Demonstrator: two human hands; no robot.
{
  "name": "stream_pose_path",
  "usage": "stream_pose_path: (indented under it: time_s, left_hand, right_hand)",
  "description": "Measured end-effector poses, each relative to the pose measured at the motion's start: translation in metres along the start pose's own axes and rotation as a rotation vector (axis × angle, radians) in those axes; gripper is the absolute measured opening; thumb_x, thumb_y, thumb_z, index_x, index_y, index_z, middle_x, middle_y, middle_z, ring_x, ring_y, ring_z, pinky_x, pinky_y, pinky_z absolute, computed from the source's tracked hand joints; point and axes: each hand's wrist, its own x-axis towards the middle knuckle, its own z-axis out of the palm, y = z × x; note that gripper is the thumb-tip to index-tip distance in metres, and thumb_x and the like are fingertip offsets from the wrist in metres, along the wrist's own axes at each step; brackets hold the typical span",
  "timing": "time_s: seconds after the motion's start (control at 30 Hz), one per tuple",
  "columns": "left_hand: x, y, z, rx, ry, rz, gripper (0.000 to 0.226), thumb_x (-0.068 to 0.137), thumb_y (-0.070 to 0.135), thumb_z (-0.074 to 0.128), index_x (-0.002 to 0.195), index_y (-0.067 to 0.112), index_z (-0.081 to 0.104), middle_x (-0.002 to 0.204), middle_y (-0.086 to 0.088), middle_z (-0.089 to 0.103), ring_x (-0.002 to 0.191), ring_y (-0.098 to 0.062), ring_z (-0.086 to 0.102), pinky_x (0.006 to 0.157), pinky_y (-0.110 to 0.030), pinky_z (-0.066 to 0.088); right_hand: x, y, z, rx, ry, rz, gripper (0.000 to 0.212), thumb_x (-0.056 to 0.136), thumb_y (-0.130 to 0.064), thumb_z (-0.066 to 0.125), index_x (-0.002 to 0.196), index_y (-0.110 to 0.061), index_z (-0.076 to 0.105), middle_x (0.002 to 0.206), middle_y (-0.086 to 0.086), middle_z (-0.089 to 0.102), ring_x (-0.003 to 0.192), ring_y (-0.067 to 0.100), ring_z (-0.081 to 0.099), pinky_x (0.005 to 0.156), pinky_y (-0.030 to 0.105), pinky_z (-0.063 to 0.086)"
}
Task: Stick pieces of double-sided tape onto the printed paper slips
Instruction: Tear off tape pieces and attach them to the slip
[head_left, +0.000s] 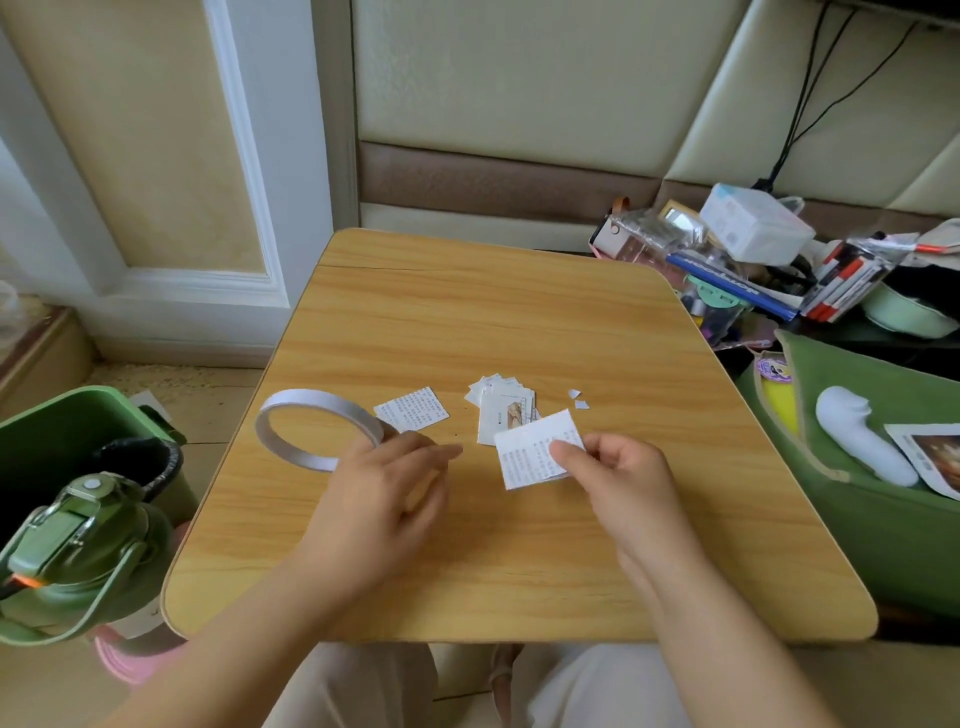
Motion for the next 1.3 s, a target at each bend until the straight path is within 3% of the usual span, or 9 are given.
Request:
stream_pose_path:
  time_s: [0.07,0.17,0.33,0.43,0.6,0.8,0.93,1.13,1.3]
  left_hand:
    - [0.008,0.024,-0.014,-0.218,0.132,-0.274,0.016,0.089,0.028,0.054,0.087,0.028,0.07,0.08,0.021,0.066,0.07,-0.002,0.057,0.062,-0.012,0.039]
    - [0.021,0.06,-0.029,-0.534,0.118,-0.575,0.016,0.085,0.032,0.06,0.075,0.028,0.071,0.077,0.015,0.069,0.062,0.003,0.048,0.054,-0.01,0.036]
    - [0.034,0.094,-0.045,-1.043,0.096,-0.674,0.014,0.086,0.011,0.058,0.081,0.009,0.071,0.066,0.011,0.068,0.053,0.006,0.052,0.057,-0.016,0.035]
    - [0.036,0.099,-0.046,-1.179,0.101,-0.665,0.01,0.08,0.0,0.061,0.08,0.005,0.07,0.067,0.006,0.068,0.05,0.004,0.052,0.051,-0.007,0.037]
    - [0.038,0.103,-0.043,-1.205,0.111,-0.645,0.009,0.076,0.0,0.067,0.084,0.001,0.07,0.07,-0.005,0.063,0.048,0.003,0.048,0.049,-0.004,0.035]
    - [0.04,0.109,-0.045,-1.165,0.143,-0.687,0.01,0.069,0.019,0.071,0.07,0.009,0.07,0.061,0.004,0.066,0.044,0.003,0.047,0.046,-0.005,0.034]
    - [0.039,0.111,-0.044,-1.119,0.162,-0.719,0.014,0.078,0.02,0.068,0.067,0.012,0.069,0.061,0.007,0.066,0.047,0.004,0.047,0.052,-0.017,0.032]
    - [0.039,0.114,-0.047,-1.076,0.186,-0.64,0.019,0.084,0.014,0.064,0.069,0.004,0.068,0.049,0.015,0.054,0.042,0.005,0.045,0.044,-0.004,0.031]
    - [0.039,0.116,-0.047,-1.071,0.209,-0.608,0.019,0.085,0.012,0.062,0.072,-0.001,0.067,0.041,0.016,0.049,0.039,0.004,0.044,0.044,-0.003,0.03]
  right_hand:
    - [-0.011,-0.015,-0.003,0.245,0.017,-0.027,0.015,0.086,-0.008,0.066,0.072,-0.009,0.07,0.073,0.002,0.074,0.067,0.004,0.063,0.064,0.014,0.045]
    - [-0.03,-0.04,-0.001,0.556,0.004,-0.094,0.016,0.085,-0.001,0.061,0.071,-0.008,0.066,0.069,-0.002,0.072,0.059,-0.001,0.06,0.058,0.008,0.043]
    - [-0.049,-0.067,-0.002,0.649,0.016,-0.221,0.005,0.075,-0.009,0.062,0.071,-0.006,0.063,0.065,0.0,0.07,0.057,-0.002,0.061,0.055,0.008,0.043]
    - [-0.051,-0.071,-0.004,0.636,0.049,-0.25,0.013,0.082,-0.003,0.06,0.07,-0.006,0.063,0.063,-0.003,0.07,0.056,-0.002,0.06,0.057,0.008,0.044]
    - [-0.051,-0.07,-0.004,0.615,0.073,-0.263,0.016,0.084,-0.002,0.06,0.069,-0.008,0.064,0.067,-0.002,0.071,0.061,0.001,0.063,0.061,0.01,0.046]
    - [-0.052,-0.068,-0.003,0.57,0.075,-0.272,0.01,0.078,-0.012,0.065,0.069,-0.007,0.069,0.079,0.009,0.074,0.077,0.014,0.07,0.069,0.017,0.051]
    - [-0.054,-0.068,-0.003,0.54,0.074,-0.283,0.01,0.071,-0.02,0.067,0.066,-0.011,0.07,0.081,0.009,0.075,0.08,0.018,0.071,0.072,0.02,0.052]
    - [-0.056,-0.069,-0.007,0.493,0.129,-0.334,0.019,0.078,-0.009,0.067,0.06,-0.013,0.062,0.06,-0.003,0.069,0.059,0.003,0.062,0.06,0.012,0.047]
    - [-0.055,-0.07,-0.008,0.519,0.107,-0.373,0.01,0.065,-0.022,0.067,0.055,-0.023,0.068,0.061,-0.002,0.069,0.062,0.005,0.064,0.062,0.013,0.048]
